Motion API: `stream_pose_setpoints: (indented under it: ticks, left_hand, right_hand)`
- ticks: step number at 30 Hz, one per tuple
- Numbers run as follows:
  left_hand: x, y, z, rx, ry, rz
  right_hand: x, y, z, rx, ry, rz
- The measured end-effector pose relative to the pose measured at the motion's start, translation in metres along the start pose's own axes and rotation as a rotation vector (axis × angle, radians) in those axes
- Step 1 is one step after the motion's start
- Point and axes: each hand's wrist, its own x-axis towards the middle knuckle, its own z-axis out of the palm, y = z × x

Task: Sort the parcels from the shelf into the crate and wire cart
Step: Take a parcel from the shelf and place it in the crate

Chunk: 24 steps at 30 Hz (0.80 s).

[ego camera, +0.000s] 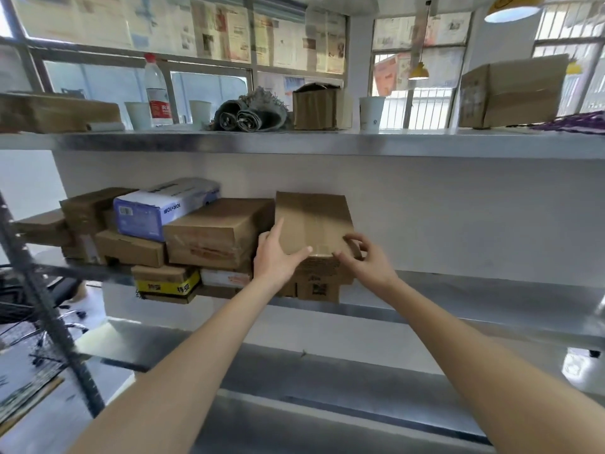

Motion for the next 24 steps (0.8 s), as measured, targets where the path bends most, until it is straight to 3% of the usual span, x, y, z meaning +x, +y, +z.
stream_pose_setpoints:
  ticks: [13,18,21,24]
  left_hand:
    - [-0.067,0.01,-0.072,-0.267,0.081,-0.01]
    - [-0.093,-0.001,-0.136,-0.526,0.074,0.063]
    - [-0.11,-0.016,-0.183,-0.511,0.147,0.068]
    - [-0.134,-0.038,-0.231,-0.455,0.235,0.033]
  right_hand:
    - [-0.05,-0.06,0.015,0.006,0.056,-0.13]
    - [-0.07,-0.105,0.057,0.03,-0.013,-0.179]
    - [-0.085,-0.134,0.088,0.037,-0.041,-0.223]
    - [-0.102,-0.164,0.123,0.07,-0.178,-0.212]
